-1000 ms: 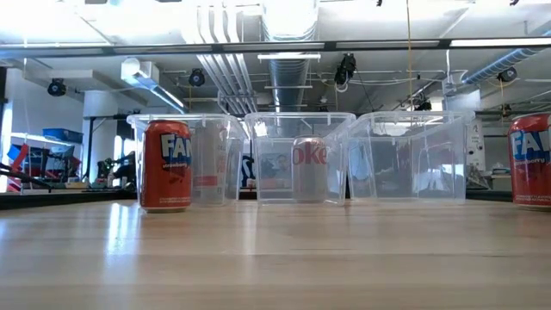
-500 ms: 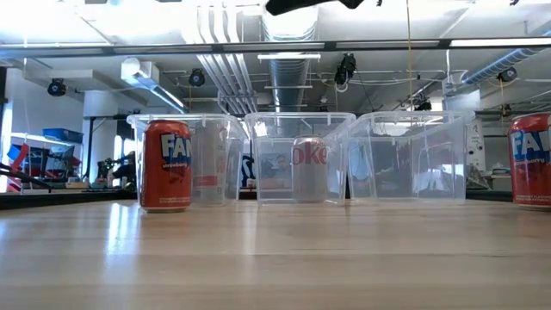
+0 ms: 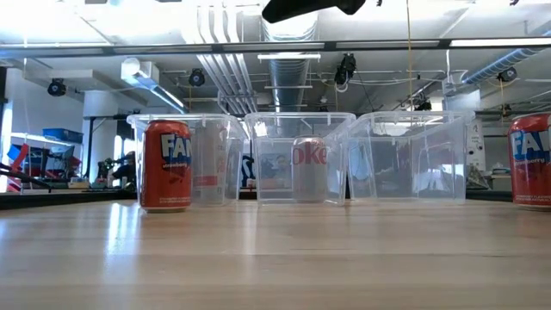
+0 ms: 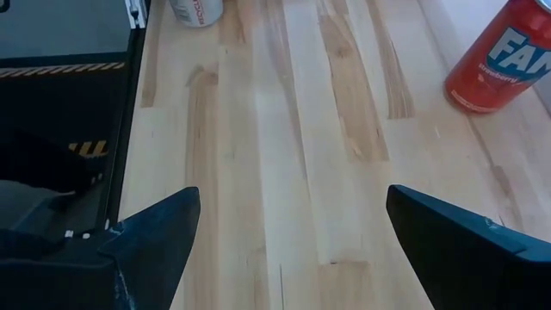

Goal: Sort soda cans
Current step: Put the bottom red-silver soda can into the middle transparent bin

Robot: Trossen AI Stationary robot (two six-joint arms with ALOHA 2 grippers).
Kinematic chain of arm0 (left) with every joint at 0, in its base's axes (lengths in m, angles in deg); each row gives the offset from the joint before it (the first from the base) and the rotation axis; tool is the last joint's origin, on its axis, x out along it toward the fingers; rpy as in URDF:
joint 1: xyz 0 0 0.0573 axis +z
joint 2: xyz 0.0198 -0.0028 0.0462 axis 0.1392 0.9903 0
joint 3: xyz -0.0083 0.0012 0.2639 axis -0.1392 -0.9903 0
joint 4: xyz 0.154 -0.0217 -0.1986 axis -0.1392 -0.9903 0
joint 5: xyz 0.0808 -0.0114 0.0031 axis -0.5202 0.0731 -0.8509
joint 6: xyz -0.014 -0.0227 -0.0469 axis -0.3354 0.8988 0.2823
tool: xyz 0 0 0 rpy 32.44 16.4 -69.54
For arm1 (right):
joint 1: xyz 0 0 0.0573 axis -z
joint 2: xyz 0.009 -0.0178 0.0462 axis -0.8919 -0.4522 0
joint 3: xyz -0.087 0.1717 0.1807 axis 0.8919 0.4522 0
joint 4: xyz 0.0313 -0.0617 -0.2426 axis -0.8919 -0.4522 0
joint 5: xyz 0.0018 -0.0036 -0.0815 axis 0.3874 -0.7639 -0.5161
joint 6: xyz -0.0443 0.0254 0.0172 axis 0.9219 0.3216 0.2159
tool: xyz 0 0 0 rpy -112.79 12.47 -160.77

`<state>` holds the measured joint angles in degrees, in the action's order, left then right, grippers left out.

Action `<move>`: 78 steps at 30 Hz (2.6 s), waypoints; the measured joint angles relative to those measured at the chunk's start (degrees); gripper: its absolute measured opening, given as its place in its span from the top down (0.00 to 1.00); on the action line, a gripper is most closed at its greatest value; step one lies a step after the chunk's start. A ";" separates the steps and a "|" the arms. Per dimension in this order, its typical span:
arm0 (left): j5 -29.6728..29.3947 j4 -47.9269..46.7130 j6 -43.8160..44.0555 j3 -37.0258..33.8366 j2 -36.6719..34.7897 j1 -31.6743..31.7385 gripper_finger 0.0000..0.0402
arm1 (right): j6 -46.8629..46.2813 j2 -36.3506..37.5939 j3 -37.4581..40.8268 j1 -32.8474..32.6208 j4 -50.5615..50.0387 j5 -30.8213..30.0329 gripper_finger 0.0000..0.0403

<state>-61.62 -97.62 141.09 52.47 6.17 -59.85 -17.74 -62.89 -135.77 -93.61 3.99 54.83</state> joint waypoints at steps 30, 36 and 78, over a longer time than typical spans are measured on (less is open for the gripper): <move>0.35 7.67 -8.13 -6.90 -0.04 7.91 0.35 | 1.49 0.00 0.00 0.00 -0.22 0.01 0.09; -2.88 8.17 -16.28 -7.27 -0.11 15.15 0.35 | 2.94 0.00 0.00 -0.35 -0.69 0.01 0.09; -1.36 18.36 -49.26 -3.85 0.00 44.38 0.15 | 14.04 0.00 5.53 4.12 7.67 -0.34 0.09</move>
<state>-62.98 -79.26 91.83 48.62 6.18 -15.47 -3.70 -62.89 -130.24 -89.49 11.66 54.49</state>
